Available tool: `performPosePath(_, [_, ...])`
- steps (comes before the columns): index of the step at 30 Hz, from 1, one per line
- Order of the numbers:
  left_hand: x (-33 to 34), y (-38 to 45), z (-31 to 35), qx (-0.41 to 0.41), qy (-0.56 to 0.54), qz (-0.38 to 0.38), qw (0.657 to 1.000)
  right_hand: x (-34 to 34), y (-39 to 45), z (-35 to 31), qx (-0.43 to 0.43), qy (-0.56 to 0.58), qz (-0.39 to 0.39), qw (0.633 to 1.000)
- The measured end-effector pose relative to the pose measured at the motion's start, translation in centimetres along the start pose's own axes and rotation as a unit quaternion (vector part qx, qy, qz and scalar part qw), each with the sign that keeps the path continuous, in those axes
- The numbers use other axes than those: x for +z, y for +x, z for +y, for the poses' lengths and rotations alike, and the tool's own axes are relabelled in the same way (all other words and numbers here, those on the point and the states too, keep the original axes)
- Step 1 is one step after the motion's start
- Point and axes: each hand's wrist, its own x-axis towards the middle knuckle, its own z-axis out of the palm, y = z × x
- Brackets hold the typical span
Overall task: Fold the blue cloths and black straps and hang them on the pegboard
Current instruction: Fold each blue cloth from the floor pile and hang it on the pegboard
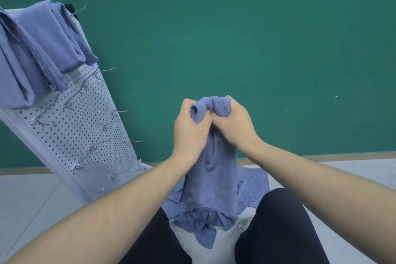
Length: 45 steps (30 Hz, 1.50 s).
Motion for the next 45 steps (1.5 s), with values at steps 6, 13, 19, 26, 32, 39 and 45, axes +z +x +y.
performPosePath(6, [0.1,0.9,-0.1,-0.046,-0.027,-0.012,0.999,0.3,-0.5,-0.4,-0.017,0.039,-0.033,0.999])
performPosePath(13, [-0.5,1.4,-0.7,-0.056,-0.042,-0.038,0.997,0.0,-0.2,-0.5,-0.034,-0.003,-0.017,0.999])
performPosePath(19, [-0.7,1.4,-0.4,-0.074,-0.102,-0.043,0.991,-0.5,-0.1,-1.5,-0.023,0.031,-0.051,0.998])
performPosePath(26, [-1.2,1.7,-0.5,-0.096,-0.181,-0.096,0.974,-1.2,-0.8,-2.4,0.000,0.161,-0.189,0.969])
performPosePath(32, [-1.3,2.5,-0.3,-0.145,-0.211,-0.069,0.964,-1.2,-0.5,-1.3,0.034,0.235,-0.123,0.964])
performPosePath(39, [-1.6,3.0,1.1,-0.184,-0.279,-0.085,0.939,-0.4,-0.8,2.8,0.040,0.069,-0.152,0.985])
performPosePath(45, [-2.2,3.5,1.5,-0.182,-0.323,-0.028,0.928,0.9,-1.2,3.5,0.045,0.065,-0.206,0.975])
